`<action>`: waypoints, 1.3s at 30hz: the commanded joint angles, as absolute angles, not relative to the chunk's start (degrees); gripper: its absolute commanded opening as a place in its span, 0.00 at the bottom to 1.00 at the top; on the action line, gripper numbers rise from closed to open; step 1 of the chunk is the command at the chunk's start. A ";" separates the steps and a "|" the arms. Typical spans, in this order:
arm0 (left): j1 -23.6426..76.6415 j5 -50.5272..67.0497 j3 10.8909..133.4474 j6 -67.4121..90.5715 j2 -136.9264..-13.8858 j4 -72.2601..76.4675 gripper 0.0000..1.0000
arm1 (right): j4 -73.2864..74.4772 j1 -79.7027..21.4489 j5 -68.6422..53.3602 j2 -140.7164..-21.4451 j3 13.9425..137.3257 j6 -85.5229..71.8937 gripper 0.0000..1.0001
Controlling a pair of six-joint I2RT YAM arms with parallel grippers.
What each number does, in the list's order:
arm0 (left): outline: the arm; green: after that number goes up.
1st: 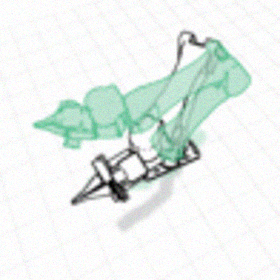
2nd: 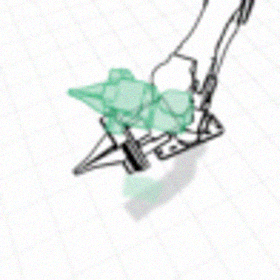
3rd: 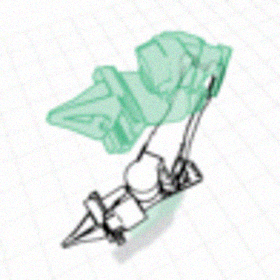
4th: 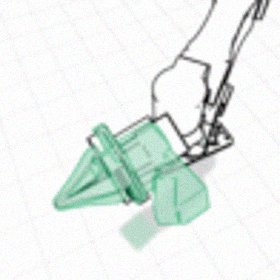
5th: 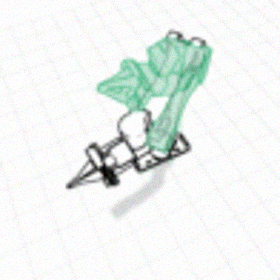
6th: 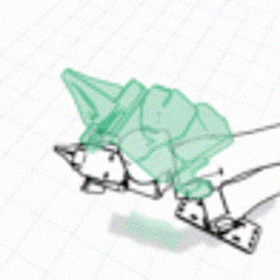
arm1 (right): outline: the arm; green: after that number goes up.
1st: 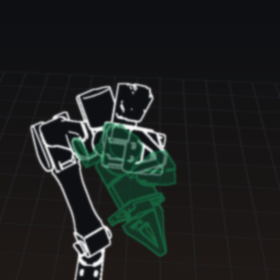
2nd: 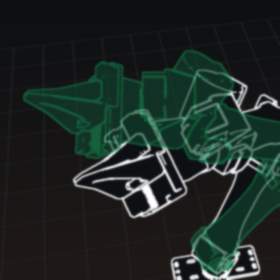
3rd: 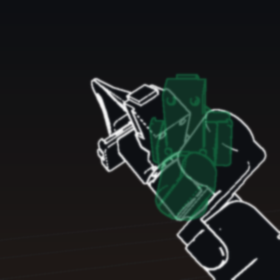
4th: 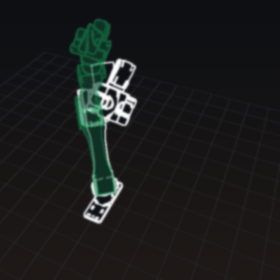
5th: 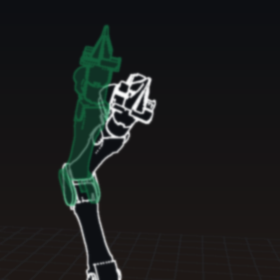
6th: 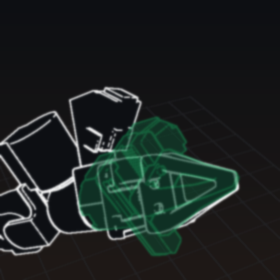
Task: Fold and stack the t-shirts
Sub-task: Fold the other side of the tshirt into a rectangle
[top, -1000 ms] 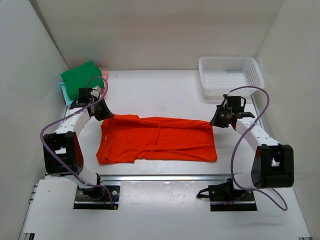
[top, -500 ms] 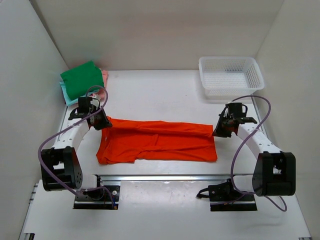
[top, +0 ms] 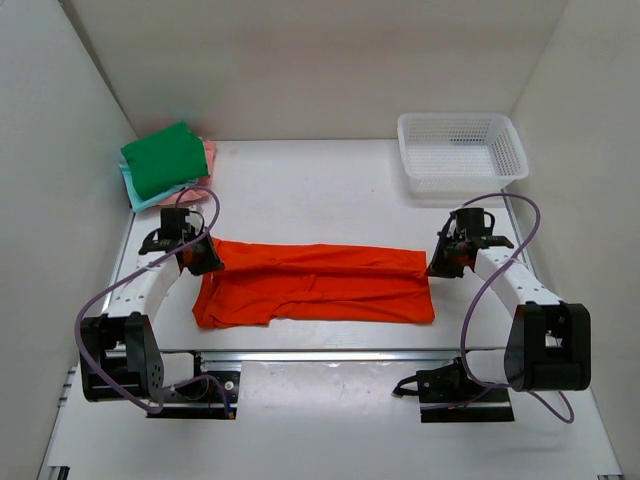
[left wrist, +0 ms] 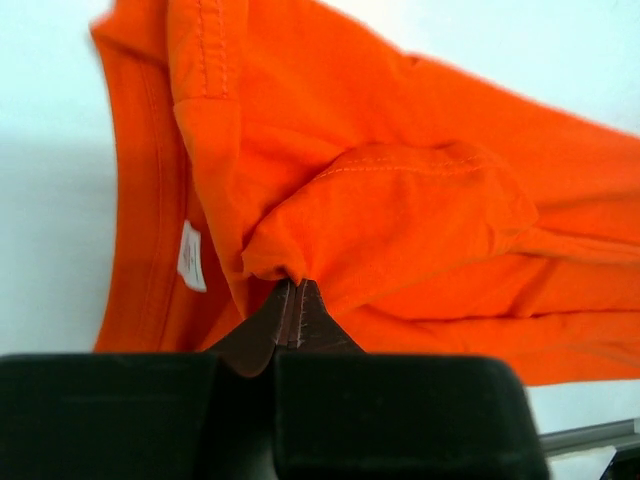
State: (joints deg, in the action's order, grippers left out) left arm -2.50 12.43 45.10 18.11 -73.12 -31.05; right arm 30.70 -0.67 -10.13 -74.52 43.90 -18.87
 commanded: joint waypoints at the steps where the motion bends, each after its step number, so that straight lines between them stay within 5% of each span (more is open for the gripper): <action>1: -1.41 12.65 43.07 18.63 -69.53 -31.82 0.00 | 30.85 -0.36 -8.00 -74.88 44.47 -17.40 0.00; 8: -2.20 12.75 40.25 20.21 -68.03 -31.82 0.01 | 32.86 -0.53 -7.38 -75.85 45.88 -18.10 0.00; 9: -2.02 12.57 40.34 20.30 -67.94 -32.34 0.05 | 32.96 -0.27 -7.56 -76.02 45.88 -18.37 0.00; 12: -2.55 11.34 41.30 21.79 -67.77 -33.22 0.42 | 33.83 -0.70 -7.73 -75.33 46.31 -19.59 0.10; 15: -2.55 10.20 42.97 22.76 -67.42 -34.54 0.49 | 35.24 -3.33 -5.20 -74.27 48.68 -19.07 0.23; 19: -2.81 9.40 45.78 24.61 -67.77 -35.94 0.50 | 35.07 -7.02 -7.02 -73.83 52.11 -18.81 0.27; 23: -2.73 10.81 47.72 26.89 -67.59 -36.04 0.48 | 27.18 -18.60 -16.77 -73.21 51.25 -18.72 0.00; 39: -3.43 16.00 45.88 30.94 -67.50 -32.43 0.43 | 14.33 -42.45 -29.27 -90.79 53.96 -18.28 0.00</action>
